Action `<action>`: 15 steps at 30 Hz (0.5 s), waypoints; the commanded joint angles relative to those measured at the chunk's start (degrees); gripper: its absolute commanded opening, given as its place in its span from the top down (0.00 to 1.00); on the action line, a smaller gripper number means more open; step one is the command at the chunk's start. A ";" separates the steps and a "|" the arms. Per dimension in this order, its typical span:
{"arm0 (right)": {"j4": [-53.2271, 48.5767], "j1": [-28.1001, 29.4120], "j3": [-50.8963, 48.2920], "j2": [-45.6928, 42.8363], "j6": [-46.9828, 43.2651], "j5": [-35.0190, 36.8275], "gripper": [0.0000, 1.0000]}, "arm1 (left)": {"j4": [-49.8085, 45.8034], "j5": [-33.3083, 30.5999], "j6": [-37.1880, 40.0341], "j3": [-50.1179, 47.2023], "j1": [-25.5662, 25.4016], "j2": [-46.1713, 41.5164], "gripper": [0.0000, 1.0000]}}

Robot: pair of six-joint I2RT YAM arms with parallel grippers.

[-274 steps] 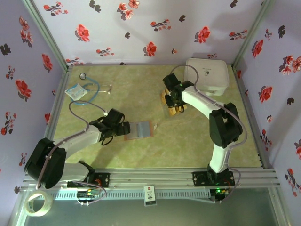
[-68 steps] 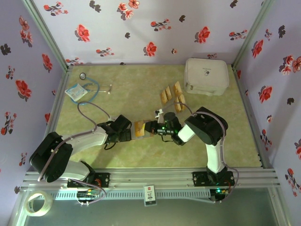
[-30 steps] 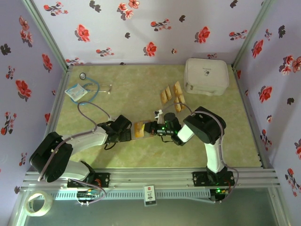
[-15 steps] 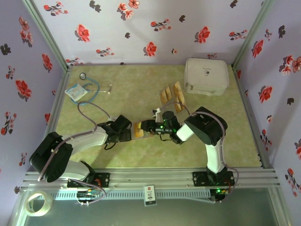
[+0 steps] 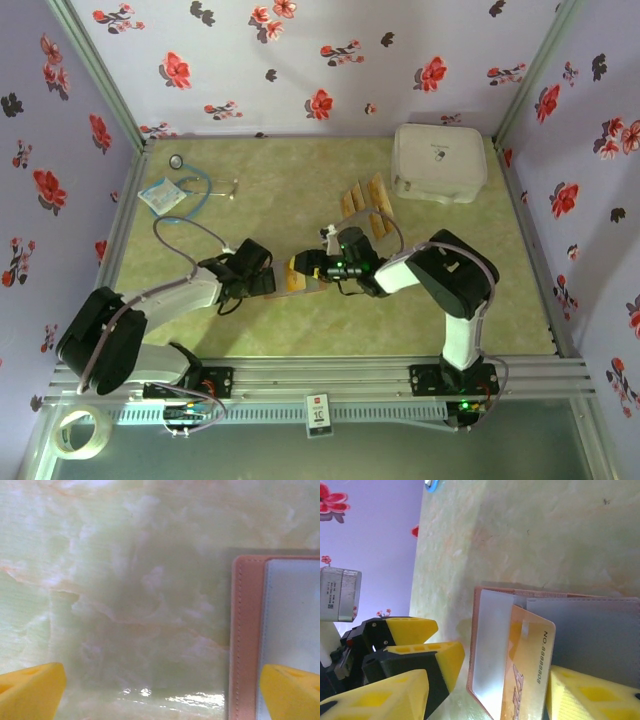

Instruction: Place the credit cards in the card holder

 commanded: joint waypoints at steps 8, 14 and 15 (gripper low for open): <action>-28.98 1.79 9.40 -5.14 -11.47 9.92 0.22 | 1.03 2.87 2.02 -0.35 4.92 -0.75 0.00; -38.73 2.08 14.54 -7.01 -15.56 12.77 0.19 | 1.05 3.33 2.80 -0.81 5.72 -0.58 0.00; -40.80 2.15 15.30 -7.44 -16.58 13.86 0.19 | 0.91 3.41 2.80 -0.89 5.67 -0.57 0.00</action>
